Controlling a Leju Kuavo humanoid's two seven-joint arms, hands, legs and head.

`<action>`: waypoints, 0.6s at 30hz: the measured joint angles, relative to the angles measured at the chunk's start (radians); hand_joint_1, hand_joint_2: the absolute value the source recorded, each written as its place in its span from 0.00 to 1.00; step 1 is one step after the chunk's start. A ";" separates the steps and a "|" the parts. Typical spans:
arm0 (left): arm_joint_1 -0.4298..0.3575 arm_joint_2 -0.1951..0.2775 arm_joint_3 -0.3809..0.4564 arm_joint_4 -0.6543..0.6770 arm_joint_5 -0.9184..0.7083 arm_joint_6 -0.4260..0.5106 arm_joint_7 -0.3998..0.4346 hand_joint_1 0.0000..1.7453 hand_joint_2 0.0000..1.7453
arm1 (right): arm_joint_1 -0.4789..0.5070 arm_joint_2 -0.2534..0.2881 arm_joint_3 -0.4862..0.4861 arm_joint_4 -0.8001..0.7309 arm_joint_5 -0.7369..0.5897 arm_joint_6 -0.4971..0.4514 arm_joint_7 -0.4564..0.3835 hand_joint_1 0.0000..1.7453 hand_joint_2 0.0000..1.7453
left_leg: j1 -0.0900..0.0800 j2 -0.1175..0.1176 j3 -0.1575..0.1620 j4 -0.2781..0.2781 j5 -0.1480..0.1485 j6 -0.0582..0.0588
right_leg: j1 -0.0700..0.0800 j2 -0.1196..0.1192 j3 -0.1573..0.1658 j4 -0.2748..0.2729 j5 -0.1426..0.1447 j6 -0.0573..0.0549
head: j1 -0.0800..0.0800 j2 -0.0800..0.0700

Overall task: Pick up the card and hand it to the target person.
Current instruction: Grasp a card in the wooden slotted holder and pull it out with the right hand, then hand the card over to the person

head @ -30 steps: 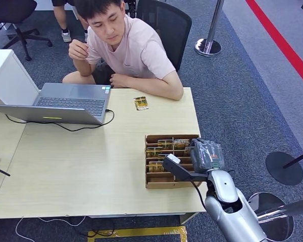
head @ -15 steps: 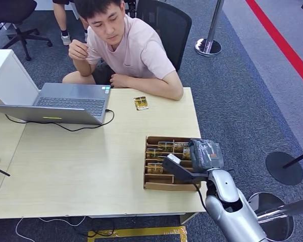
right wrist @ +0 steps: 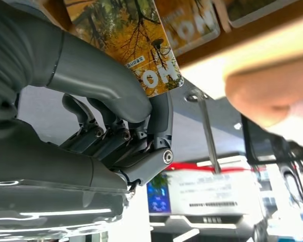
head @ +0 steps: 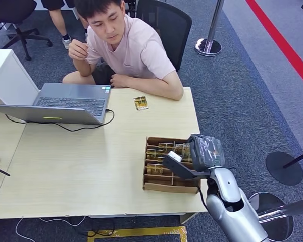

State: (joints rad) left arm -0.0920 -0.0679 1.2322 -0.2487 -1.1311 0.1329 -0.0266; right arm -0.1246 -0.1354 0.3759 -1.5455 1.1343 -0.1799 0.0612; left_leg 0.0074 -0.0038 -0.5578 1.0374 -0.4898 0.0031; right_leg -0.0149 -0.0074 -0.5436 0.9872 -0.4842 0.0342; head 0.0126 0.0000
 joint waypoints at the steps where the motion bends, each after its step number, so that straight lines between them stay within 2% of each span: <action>1: 0.000 0.000 0.000 0.000 0.000 0.000 0.000 0.00 1.00 | 0.000 0.000 0.000 -0.005 0.001 -0.017 -0.007 0.87 1.00 | 0.000 0.000 0.000 0.000 0.000 0.000 | 0.000 0.000 0.000 0.000 0.000 0.000 | 0.000 0.000; 14: 0.000 0.000 0.000 0.000 0.000 0.000 0.001 0.00 1.00 | 0.000 0.000 0.000 -0.027 0.003 -0.049 -0.021 0.87 1.00 | 0.000 0.000 0.000 0.000 0.000 0.000 | 0.000 0.000 0.000 0.000 0.000 0.000 | 0.000 0.000; 16: 0.000 0.000 0.000 0.000 0.000 0.001 0.002 0.00 1.00 | 0.000 0.001 -0.001 -0.028 0.002 -0.080 -0.037 0.87 1.00 | 0.000 0.000 0.000 0.000 0.000 0.000 | 0.000 0.000 0.000 0.000 0.000 0.000 | 0.000 0.000; 18: 0.000 0.000 0.000 0.000 0.000 0.002 0.002 0.00 1.00 | 0.001 0.003 -0.002 -0.033 0.001 -0.153 -0.073 0.87 1.00 | 0.000 0.000 0.000 0.000 0.000 0.000 | 0.000 0.000 0.000 0.000 0.000 0.000 | 0.000 0.000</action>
State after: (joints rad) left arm -0.0920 -0.0679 1.2325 -0.2487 -1.1311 0.1352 -0.0249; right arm -0.1236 -0.1321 0.3743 -1.5786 1.1350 -0.3333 -0.0122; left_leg 0.0075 -0.0038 -0.5578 1.0374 -0.4898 0.0030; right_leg -0.0148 -0.0074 -0.5437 0.9872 -0.4842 0.0342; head 0.0126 0.0000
